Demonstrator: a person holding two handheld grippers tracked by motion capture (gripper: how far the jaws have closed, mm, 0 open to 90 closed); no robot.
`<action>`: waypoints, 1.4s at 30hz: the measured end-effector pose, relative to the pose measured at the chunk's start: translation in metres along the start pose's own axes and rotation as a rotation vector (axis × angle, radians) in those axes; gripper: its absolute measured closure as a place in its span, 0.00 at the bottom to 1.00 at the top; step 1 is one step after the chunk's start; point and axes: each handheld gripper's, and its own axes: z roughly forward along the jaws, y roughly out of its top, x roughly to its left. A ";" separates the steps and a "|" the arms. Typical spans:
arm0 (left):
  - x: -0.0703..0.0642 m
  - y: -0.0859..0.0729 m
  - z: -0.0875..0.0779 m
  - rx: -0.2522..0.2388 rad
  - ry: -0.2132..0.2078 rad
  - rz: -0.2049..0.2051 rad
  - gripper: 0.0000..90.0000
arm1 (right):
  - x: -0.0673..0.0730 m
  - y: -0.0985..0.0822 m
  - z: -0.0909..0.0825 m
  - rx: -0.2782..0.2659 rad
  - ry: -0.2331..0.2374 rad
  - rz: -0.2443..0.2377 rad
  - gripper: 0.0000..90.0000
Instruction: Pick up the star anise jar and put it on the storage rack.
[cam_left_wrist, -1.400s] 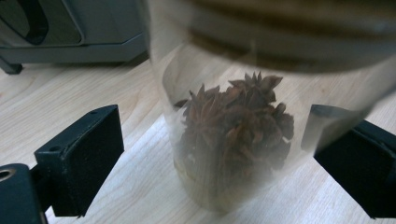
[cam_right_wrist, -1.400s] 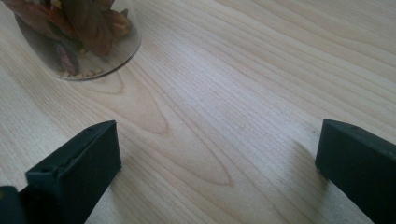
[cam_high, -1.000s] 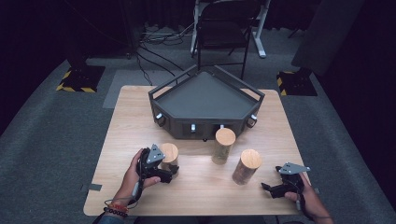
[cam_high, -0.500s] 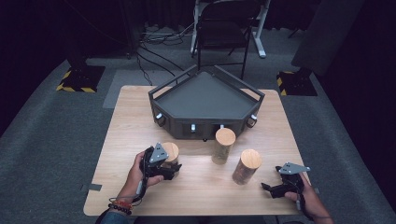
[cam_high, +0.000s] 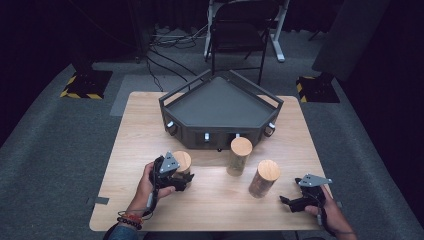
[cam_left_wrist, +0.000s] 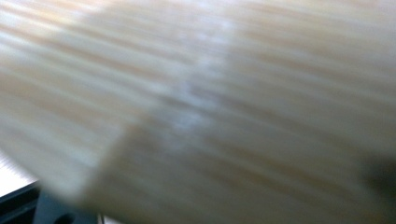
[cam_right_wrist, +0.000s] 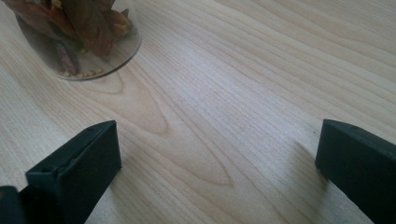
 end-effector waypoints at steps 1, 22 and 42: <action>0.000 0.001 0.000 0.000 0.003 0.004 0.28 | 0.000 0.000 0.000 0.000 0.000 -0.001 0.00; -0.002 0.026 0.000 -0.038 0.005 -0.016 0.28 | 0.000 0.000 0.000 0.000 0.001 -0.002 0.00; 0.007 0.080 -0.017 -0.075 0.034 -0.031 0.28 | 0.000 0.000 0.000 0.000 0.002 -0.002 0.00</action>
